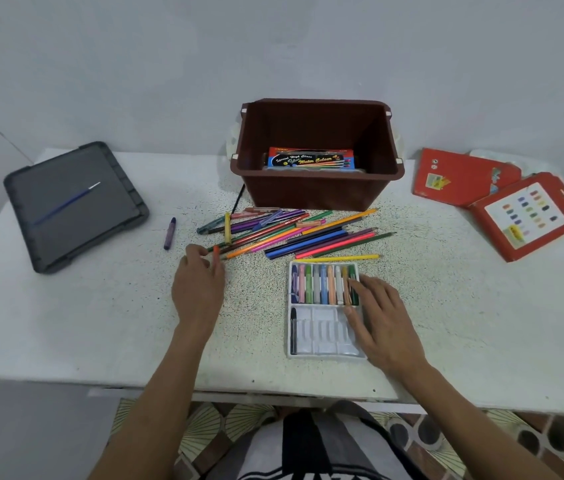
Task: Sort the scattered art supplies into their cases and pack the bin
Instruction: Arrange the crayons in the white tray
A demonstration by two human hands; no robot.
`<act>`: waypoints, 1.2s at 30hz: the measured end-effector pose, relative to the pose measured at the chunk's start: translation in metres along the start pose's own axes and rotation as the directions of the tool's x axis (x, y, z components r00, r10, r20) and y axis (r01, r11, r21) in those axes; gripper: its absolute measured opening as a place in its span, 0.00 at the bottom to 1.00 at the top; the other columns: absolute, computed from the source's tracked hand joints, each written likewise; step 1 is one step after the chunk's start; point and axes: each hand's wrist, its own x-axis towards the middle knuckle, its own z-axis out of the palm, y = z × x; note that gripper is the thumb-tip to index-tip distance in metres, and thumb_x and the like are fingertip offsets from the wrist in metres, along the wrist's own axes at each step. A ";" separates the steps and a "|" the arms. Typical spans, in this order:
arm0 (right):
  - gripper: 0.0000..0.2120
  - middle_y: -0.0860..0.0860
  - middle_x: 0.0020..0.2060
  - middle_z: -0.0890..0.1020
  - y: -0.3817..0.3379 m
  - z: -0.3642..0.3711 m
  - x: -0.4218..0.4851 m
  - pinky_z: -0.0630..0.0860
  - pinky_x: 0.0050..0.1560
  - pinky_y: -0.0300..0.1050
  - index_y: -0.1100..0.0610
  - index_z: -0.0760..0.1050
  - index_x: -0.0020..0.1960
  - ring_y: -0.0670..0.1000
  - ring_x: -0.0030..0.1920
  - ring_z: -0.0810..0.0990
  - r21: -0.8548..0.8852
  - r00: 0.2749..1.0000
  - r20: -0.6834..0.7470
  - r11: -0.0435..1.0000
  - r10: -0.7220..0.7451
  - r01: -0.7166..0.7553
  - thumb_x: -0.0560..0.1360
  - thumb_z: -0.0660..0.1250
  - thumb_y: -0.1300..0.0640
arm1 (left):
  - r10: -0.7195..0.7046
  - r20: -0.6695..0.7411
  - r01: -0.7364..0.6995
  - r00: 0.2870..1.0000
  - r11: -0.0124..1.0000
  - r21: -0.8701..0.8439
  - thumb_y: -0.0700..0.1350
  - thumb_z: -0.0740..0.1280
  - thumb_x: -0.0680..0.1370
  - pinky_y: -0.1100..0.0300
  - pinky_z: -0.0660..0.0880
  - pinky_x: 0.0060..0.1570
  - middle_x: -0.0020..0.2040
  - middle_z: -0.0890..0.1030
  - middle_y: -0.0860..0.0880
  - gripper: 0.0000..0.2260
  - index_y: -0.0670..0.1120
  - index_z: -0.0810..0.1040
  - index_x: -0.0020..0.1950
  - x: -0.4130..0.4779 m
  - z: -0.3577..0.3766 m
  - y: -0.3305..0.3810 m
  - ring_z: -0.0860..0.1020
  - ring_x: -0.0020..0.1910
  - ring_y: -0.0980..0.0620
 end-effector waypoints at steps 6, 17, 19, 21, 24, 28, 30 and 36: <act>0.27 0.56 0.68 0.74 0.000 0.000 0.001 0.66 0.70 0.54 0.61 0.71 0.70 0.56 0.69 0.68 0.000 1.000 -0.010 1.000 -0.005 0.005 0.83 0.50 0.43 | 0.059 -0.047 -0.060 0.997 0.998 -0.023 0.51 0.67 0.80 0.49 0.79 0.42 0.44 0.83 0.51 0.08 0.49 0.74 0.54 -0.005 -0.003 0.010 0.81 0.41 0.51; 0.27 0.55 0.68 0.74 0.002 0.000 0.001 0.67 0.69 0.55 0.60 0.71 0.71 0.56 0.69 0.68 0.018 1.000 -0.011 1.000 0.004 -0.004 0.83 0.49 0.42 | 0.389 0.392 -0.168 0.834 0.855 -0.490 0.43 0.75 0.73 0.72 0.75 0.50 0.45 0.83 0.58 0.11 0.53 0.78 0.53 -0.051 -0.023 0.057 0.81 0.46 0.62; 0.27 0.55 0.68 0.74 0.001 -0.001 0.001 0.68 0.69 0.55 0.59 0.70 0.71 0.56 0.68 0.68 0.025 1.000 -0.014 1.000 0.004 -0.004 0.83 0.50 0.43 | 0.429 0.454 -0.200 0.781 0.861 -0.468 0.43 0.74 0.74 0.73 0.73 0.51 0.46 0.83 0.60 0.11 0.55 0.78 0.52 -0.060 -0.023 0.062 0.80 0.47 0.64; 0.25 0.55 0.67 0.74 0.001 0.000 0.001 0.68 0.68 0.57 0.60 0.71 0.70 0.56 0.68 0.69 0.031 1.000 -0.029 1.000 -0.002 0.003 0.83 0.52 0.44 | 0.477 0.479 -0.251 0.737 0.851 -0.461 0.42 0.74 0.75 0.72 0.73 0.52 0.47 0.82 0.60 0.13 0.54 0.77 0.55 -0.067 -0.021 0.063 0.80 0.48 0.63; 0.25 0.56 0.67 0.75 0.001 0.000 -0.001 0.68 0.68 0.57 0.60 0.71 0.70 0.57 0.67 0.69 0.025 0.999 -0.039 1.000 -0.005 0.006 0.83 0.52 0.45 | 0.503 0.483 -0.321 0.717 0.853 -0.413 0.41 0.73 0.75 0.66 0.76 0.53 0.47 0.82 0.57 0.15 0.53 0.75 0.59 -0.072 -0.014 0.059 0.80 0.47 0.62; 0.25 0.56 0.67 0.74 0.000 0.000 -0.001 0.68 0.68 0.56 0.61 0.71 0.70 0.57 0.68 0.69 0.017 0.999 -0.039 1.000 -0.008 0.009 0.83 0.52 0.45 | 0.548 0.469 -0.420 0.693 0.835 -0.356 0.39 0.72 0.76 0.60 0.78 0.50 0.47 0.81 0.53 0.15 0.52 0.74 0.59 -0.074 -0.005 0.056 0.79 0.46 0.59; 0.25 0.56 0.67 0.74 0.000 0.001 -0.001 0.67 0.69 0.55 0.61 0.71 0.70 0.57 0.68 0.69 0.010 0.999 -0.039 1.000 -0.012 0.012 0.83 0.52 0.45 | 0.558 0.472 -0.444 0.682 0.829 -0.339 0.39 0.72 0.76 0.59 0.79 0.49 0.47 0.80 0.53 0.16 0.53 0.73 0.59 -0.073 -0.003 0.057 0.79 0.45 0.58; 0.25 0.57 0.67 0.74 0.001 0.001 -0.001 0.66 0.69 0.54 0.61 0.71 0.71 0.57 0.68 0.69 -0.006 0.999 -0.032 1.000 -0.016 0.016 0.83 0.53 0.45 | 0.564 0.531 -0.497 0.633 0.822 -0.280 0.40 0.71 0.77 0.56 0.80 0.49 0.49 0.81 0.51 0.16 0.51 0.71 0.61 -0.073 0.001 0.062 0.80 0.46 0.56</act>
